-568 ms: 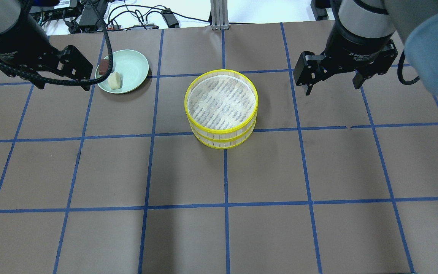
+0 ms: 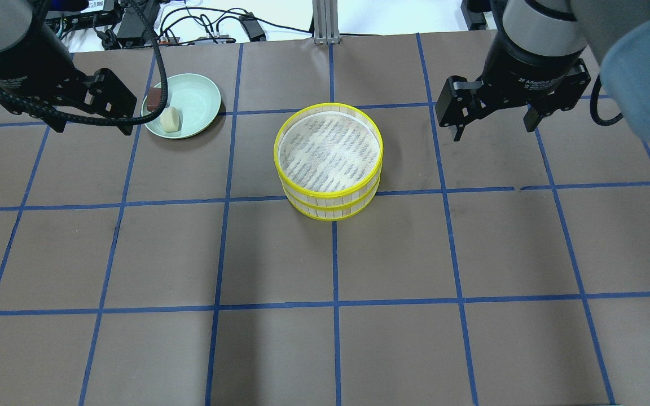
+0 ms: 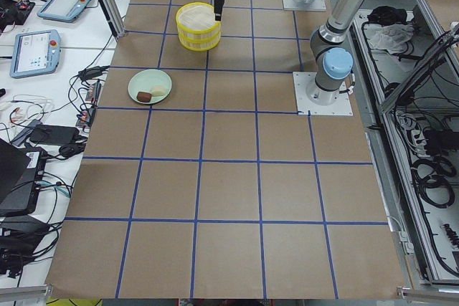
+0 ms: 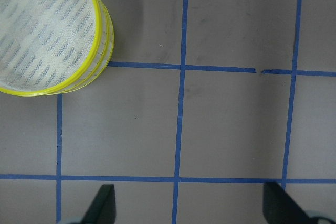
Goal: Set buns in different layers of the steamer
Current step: 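Move the left gripper down toward the white bun on the green plate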
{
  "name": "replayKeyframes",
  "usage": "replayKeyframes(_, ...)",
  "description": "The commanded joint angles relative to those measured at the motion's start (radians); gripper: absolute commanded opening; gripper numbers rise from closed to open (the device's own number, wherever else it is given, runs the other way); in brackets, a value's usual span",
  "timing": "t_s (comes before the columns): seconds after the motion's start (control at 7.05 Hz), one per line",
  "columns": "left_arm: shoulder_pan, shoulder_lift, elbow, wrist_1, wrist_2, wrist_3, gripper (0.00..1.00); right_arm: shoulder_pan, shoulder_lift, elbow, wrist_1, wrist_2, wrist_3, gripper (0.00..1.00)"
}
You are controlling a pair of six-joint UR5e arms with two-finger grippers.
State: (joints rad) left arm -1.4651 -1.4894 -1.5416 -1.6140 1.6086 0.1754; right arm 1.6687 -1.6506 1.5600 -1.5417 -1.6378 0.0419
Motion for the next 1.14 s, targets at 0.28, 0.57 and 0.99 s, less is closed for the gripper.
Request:
replayKeyframes(0.28,0.017,-0.003,0.0,0.0,-0.007,-0.001,1.0,-0.001,0.0,0.0,0.0,0.0,-0.001,1.0)
replayKeyframes(0.57,0.02,-0.005,-0.002,0.002,-0.01,-0.001,1.0,-0.001,0.0,0.0,0.0,0.0,-0.001,1.0)
replayKeyframes(0.99,0.023,-0.012,-0.009,0.006,-0.004,0.003,1.0,-0.001,0.0,0.0,0.0,0.0,-0.001,1.0)
